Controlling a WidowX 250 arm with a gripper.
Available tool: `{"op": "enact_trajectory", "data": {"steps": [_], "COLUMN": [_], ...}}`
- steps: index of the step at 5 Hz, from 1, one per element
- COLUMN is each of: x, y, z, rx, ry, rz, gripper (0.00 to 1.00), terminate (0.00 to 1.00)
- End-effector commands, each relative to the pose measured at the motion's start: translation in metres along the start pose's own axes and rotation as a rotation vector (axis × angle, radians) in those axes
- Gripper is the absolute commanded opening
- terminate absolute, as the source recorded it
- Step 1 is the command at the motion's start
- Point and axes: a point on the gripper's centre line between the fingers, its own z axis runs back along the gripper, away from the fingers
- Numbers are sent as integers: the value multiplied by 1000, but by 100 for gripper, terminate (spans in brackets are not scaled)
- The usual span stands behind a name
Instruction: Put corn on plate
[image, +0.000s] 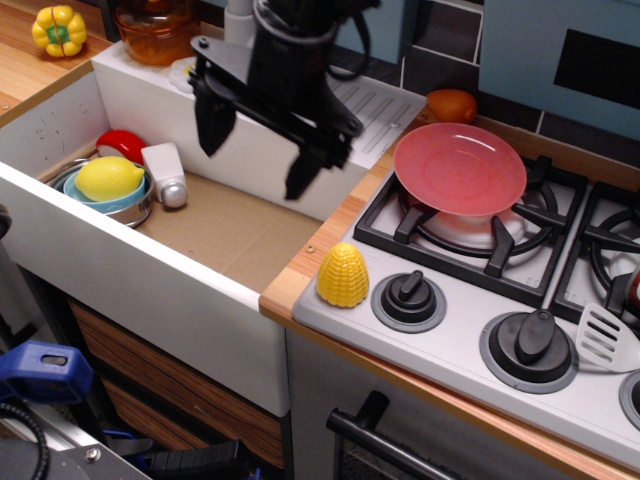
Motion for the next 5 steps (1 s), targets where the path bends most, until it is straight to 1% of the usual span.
{"op": "enact_trajectory", "data": {"steps": [1,2,3,4,5], "x": [-13,-4,3,6,7], "y": [-22,-38,-46,-56,-58], "z": [6,-3,-12,-21,-29], "rx": [-53,-90,-106,-127,-152], "ry": [-95,-115,-126,-143,-143], "rz": [-12,-23,-24,-15,-18], "gripper": [100,100,100,100,100], "terminate": [0,0,0,0,0]}}
